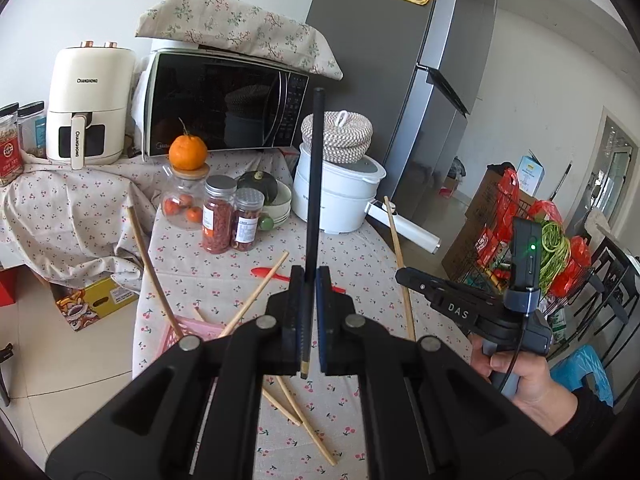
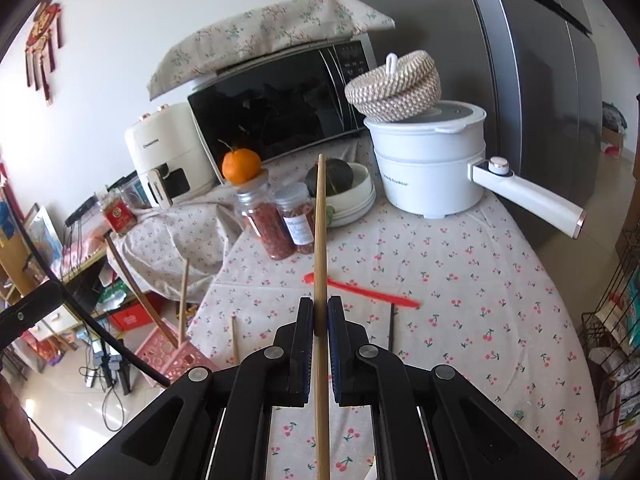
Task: Organize utensils
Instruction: 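Carry the black chopstick to the pink holder while the right tool lifts a wooden chopstick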
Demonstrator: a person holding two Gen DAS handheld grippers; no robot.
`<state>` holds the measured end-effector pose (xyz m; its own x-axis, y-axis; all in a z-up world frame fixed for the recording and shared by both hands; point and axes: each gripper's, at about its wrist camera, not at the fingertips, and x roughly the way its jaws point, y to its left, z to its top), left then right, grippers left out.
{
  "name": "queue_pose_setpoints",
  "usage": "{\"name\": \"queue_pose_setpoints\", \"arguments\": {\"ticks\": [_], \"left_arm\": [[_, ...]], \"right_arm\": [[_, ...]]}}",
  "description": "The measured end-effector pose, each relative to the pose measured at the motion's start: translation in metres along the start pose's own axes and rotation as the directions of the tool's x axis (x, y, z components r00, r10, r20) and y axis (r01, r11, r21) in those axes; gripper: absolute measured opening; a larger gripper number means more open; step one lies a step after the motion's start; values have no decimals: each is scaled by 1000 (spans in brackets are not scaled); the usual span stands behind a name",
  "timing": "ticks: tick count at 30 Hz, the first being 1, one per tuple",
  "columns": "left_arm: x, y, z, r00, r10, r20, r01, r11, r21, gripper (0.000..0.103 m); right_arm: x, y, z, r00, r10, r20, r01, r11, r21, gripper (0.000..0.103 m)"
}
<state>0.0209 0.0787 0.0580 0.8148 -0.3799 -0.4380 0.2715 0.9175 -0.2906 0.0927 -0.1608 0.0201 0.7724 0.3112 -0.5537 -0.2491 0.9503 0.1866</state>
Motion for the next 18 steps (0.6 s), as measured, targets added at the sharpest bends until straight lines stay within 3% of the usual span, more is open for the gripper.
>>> {"name": "queue_pose_setpoints", "arguments": {"ticks": [10, 18], "left_arm": [[-35, 27, 16, 984, 101, 145, -98, 995, -28, 6], [-14, 59, 5, 975, 201, 97, -196, 979, -55, 6]], "right_arm": [[-22, 23, 5, 993, 43, 114, -41, 999, -18, 7], [-24, 39, 5, 983, 75, 170, -74, 997, -9, 7]]}}
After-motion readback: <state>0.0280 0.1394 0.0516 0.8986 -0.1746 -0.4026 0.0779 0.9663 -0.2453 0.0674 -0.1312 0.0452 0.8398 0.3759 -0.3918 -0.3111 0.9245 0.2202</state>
